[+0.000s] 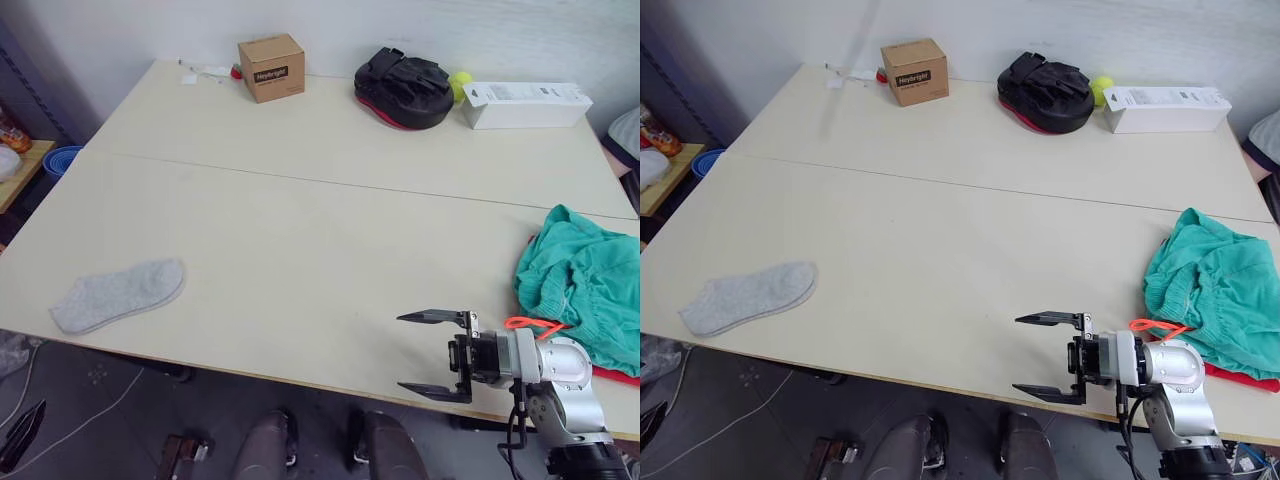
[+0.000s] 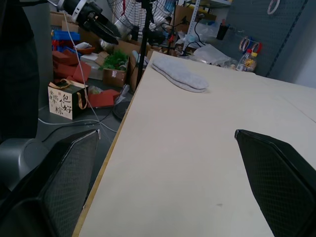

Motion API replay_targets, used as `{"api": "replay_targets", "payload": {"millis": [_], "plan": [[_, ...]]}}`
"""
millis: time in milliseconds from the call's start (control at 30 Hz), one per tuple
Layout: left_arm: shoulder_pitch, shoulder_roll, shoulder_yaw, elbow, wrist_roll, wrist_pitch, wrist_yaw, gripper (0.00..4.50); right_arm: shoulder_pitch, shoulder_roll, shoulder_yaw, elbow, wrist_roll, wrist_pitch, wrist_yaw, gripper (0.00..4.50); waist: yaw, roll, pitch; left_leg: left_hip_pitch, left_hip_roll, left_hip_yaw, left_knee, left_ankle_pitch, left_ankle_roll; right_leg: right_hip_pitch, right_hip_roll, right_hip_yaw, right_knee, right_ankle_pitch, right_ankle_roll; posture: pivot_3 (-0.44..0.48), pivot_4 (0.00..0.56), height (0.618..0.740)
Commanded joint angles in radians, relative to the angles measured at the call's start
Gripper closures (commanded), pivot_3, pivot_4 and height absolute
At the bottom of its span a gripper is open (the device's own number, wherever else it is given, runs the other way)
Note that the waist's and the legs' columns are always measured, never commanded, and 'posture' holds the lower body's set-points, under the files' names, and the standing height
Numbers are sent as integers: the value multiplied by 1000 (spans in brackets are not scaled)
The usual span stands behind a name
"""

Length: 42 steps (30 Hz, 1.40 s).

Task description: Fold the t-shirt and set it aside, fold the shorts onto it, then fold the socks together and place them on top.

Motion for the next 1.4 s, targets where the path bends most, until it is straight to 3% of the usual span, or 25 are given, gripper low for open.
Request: {"api": "replay_targets", "payload": {"millis": [33,100,133,300,567,667,900,1100,1267,1400], "plan": [[-60,95,-43,-32,26,31,17,0,-4,-22,-14,-13,31,-14,26,38,-1,0,0,0,0,0,0,0,0,0,0,0,0,0,1,0,150,740],[-117,168,-106,-29,52,64,13,0,-9,-29,-19,-11,32,-14,24,38,-3,0,0,0,0,1,0,0,-1,1,0,0,2,3,5,0,150,740],[-152,217,-156,-15,86,78,8,0,-12,-37,-24,-11,31,-12,24,38,-5,0,0,0,0,1,0,0,-2,1,0,0,3,8,15,0,150,740],[-318,371,-343,101,170,169,-15,0,-48,-77,-53,29,13,-5,-6,38,-19,1,0,-1,0,3,0,0,-4,-1,0,1,6,8,15,0,150,740],[-489,474,-538,276,284,213,-52,0,-32,-90,-68,-35,11,38,-90,38,-28,5,1,0,0,3,-3,4,-12,-2,0,0,9,7,13,0,150,740],[-568,454,-606,339,322,156,-47,558,-13,-94,-69,-78,11,67,-131,0,-25,8,2,3,0,3,-3,3,-10,0,0,0,10,7,13,0,150,740],[-729,409,-764,377,357,78,-136,2736,30,-125,-103,-152,5,114,-202,0,15,22,-6,8,0,3,-7,5,-12,0,0,1,12,7,12,0,150,740],[-935,313,-924,230,362,131,-168,4480,60,-171,-192,-136,-9,112,-247,0,39,22,-6,6,-3,4,-7,7,-8,1,-3,0,11,7,13,0,150,740],[-1150,163,-1108,114,380,275,-158,4480,118,-226,-314,-70,-20,98,-250,0,39,17,-4,-3,-2,5,4,8,-4,0,1,-1,11,10,17,0,150,740],[-1284,5,-1231,143,417,353,-112,4480,174,-242,-370,-66,-31,103,-265,0,36,15,-4,-6,-2,6,6,11,0,0,4,-1,11,12,20,0,150,740]]}}
